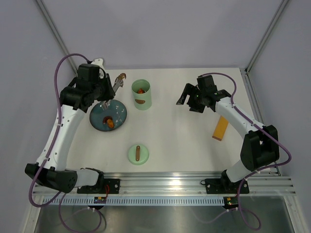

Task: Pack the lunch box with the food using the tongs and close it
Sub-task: Pick up the fake food from the plate, then place the fake food in the packing box.

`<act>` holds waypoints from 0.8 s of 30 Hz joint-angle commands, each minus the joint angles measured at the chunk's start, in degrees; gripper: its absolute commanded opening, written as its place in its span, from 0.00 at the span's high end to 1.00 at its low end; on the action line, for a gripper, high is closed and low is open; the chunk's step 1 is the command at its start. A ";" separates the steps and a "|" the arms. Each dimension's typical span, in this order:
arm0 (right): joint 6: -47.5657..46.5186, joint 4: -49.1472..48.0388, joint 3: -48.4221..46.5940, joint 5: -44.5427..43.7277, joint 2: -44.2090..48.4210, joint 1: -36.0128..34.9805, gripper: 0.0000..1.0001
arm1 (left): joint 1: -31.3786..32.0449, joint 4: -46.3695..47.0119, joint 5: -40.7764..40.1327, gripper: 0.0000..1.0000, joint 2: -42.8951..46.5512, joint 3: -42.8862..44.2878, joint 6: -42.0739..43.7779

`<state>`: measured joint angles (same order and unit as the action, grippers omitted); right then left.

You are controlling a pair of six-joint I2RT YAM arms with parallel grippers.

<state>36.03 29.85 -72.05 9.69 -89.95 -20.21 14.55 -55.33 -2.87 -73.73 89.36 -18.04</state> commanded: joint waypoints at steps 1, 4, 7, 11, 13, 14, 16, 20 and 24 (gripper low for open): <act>-0.43 0.12 -1.07 -0.29 0.83 -0.54 0.11 | 2.32 3.74 2.70 0.99 -3.16 3.88 -0.68; -0.44 0.39 -0.99 -0.64 1.27 -0.54 0.11 | 3.56 5.49 4.72 0.99 -5.71 5.20 -1.12; -0.35 0.48 -0.99 -0.73 1.36 -0.54 0.11 | 4.52 6.90 5.68 0.98 -8.61 6.35 -2.08; -0.52 1.09 -0.81 -1.08 1.88 -0.54 0.11 | 5.23 7.43 6.04 0.93 -11.86 7.05 -2.61; -0.61 1.27 -0.81 -1.43 2.06 -0.62 0.11 | 5.23 7.34 6.04 0.89 -12.31 6.79 -2.61; -0.70 1.35 -0.81 -1.43 2.15 -0.62 0.11 | 5.23 7.60 6.04 0.84 -12.48 6.62 -2.61; -0.79 1.44 -0.90 -1.43 2.15 -0.62 0.11 | 5.32 7.61 5.95 0.74 -12.57 6.53 -2.61; -0.70 1.44 -0.81 -1.43 2.15 -0.62 0.11 | 5.32 7.61 5.86 0.57 -12.57 6.26 -2.52; -0.61 1.53 -0.98 -1.43 2.06 -0.54 0.12 | 5.32 7.61 5.86 0.53 -12.49 6.26 -2.52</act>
<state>36.01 30.46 -72.05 9.50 -89.93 -20.21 19.66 -50.87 1.78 -87.18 93.01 -20.49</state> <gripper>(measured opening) 0.887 0.468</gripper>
